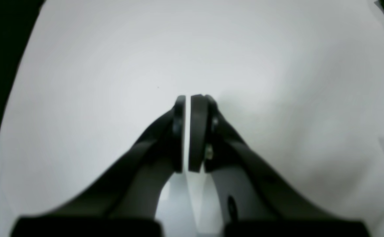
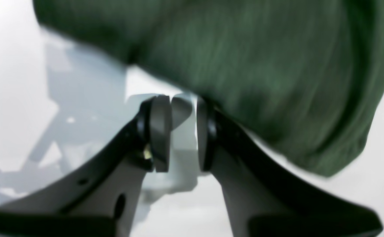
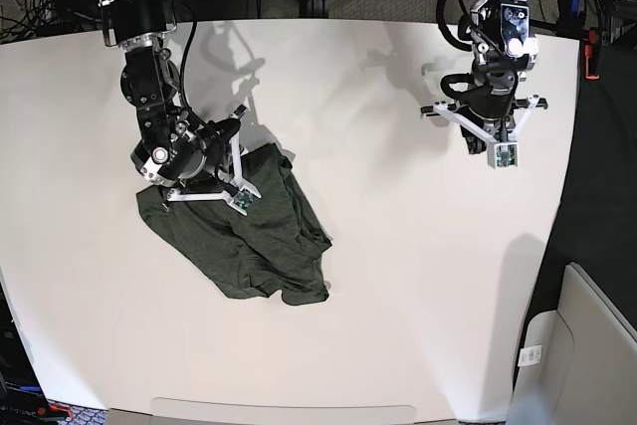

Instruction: Fold the T-shirt properly

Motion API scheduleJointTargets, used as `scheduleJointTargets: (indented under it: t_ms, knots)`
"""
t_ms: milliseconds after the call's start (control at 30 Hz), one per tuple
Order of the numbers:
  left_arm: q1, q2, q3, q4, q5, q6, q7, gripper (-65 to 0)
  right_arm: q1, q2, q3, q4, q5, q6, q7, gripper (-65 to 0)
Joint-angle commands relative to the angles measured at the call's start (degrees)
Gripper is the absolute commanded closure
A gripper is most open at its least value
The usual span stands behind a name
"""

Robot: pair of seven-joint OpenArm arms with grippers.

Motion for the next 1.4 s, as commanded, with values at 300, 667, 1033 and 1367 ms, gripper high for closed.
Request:
scheduleJointTargets:
  t_ms: [300, 667, 1033, 1367]
  knots:
    - [1.21, -0.68, -0.48, 2.58, 0.37, 0.08, -1.45, -0.8, 8.18, -5.1, -2.61, -15.46, -0.1, -0.05, 10.89, -12.2]
    - [3.41, -0.68, -2.86, 4.25, 0.37, 0.08, -1.45, -0.8, 9.58, -5.89, -7.18, -13.7, 0.17, -2.47, 11.15, -12.2]
    - [6.22, -0.68, -6.81, 6.36, 0.2, -0.01, -1.45, -0.8, -2.37, -4.13, -6.92, 6.79, 0.34, -2.12, 3.24, -12.1]
    - [15.54, -0.68, -6.81, 8.12, 0.11, -0.01, -1.98, -0.8, -18.99, -6.42, 8.03, 25.51, 0.34, -2.12, 2.8, -12.1]
